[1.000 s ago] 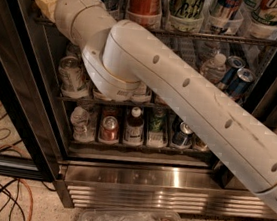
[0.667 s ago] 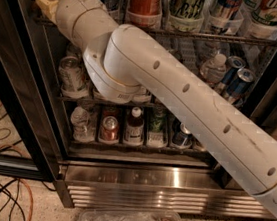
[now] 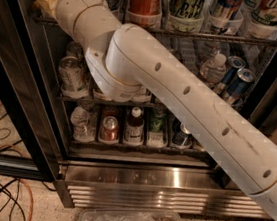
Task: Pick orange can from top shelf of fridge
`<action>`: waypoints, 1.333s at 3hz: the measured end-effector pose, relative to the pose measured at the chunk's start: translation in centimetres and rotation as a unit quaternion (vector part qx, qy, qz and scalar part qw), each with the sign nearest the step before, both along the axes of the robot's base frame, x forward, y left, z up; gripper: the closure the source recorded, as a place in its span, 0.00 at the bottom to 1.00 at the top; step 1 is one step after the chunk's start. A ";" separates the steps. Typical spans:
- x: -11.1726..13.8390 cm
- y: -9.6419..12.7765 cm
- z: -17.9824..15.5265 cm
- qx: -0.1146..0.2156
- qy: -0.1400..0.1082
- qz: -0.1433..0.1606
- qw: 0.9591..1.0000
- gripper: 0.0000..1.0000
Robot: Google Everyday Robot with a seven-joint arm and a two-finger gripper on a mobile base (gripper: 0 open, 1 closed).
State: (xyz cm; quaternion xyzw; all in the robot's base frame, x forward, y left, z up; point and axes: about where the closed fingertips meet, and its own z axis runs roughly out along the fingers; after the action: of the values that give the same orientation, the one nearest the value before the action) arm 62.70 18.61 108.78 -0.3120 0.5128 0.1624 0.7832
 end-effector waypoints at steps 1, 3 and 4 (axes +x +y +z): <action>-0.2 0.0 1.4 -0.002 -0.018 0.006 1.000 1.00; -1.6 -0.1 1.3 -0.013 -0.027 0.010 0.999 1.00; -2.9 -0.4 1.1 -0.022 -0.033 0.010 0.999 1.00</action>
Offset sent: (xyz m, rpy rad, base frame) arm -0.0033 -0.0016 0.0150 -0.0110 -0.0394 0.0182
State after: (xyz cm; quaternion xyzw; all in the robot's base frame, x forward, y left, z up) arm 59.76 18.17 109.89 -0.3398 0.4868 0.1480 0.7910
